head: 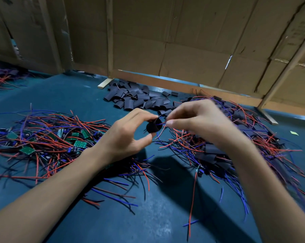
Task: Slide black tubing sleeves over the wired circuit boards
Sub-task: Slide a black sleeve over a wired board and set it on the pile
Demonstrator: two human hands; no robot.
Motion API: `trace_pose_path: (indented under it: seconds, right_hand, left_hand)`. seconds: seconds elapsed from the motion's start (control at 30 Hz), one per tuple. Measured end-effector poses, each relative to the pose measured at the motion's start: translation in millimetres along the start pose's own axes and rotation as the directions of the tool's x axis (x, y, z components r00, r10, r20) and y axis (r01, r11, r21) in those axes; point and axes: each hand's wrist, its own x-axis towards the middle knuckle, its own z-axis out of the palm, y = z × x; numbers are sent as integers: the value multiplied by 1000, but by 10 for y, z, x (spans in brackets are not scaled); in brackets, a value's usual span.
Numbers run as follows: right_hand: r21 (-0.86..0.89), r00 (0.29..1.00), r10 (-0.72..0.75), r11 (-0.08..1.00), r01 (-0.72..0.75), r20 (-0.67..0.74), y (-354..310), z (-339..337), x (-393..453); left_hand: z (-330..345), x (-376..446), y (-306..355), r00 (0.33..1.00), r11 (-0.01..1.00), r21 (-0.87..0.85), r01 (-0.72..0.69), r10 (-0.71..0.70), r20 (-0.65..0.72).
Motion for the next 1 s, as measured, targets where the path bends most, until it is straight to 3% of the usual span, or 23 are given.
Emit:
trace_pose_path:
  seconds: [0.07, 0.23, 0.4, 0.57, 1.0]
  right_hand:
    - [-23, 999, 1, 1000, 0, 44, 16, 210, 30]
    - [32, 991, 135, 990, -136, 5, 96, 295, 63]
    - [60, 949, 258, 960, -273, 182, 118, 102, 50]
    - [201, 977, 166, 961, -191, 134, 120, 7, 52]
    - [-71, 998, -1, 997, -4, -65, 44, 220, 48]
  left_hand:
    - [5, -3, 5, 1000, 1000, 17, -4, 4, 4]
    - [-12, -6, -31, 998, 998, 31, 49, -48, -32]
    - [-4, -6, -38, 998, 997, 58, 41, -39, -39]
    - [-14, -1, -22, 999, 996, 89, 22, -20, -25]
    - [-19, -1, 6, 998, 987, 156, -39, 32, 45]
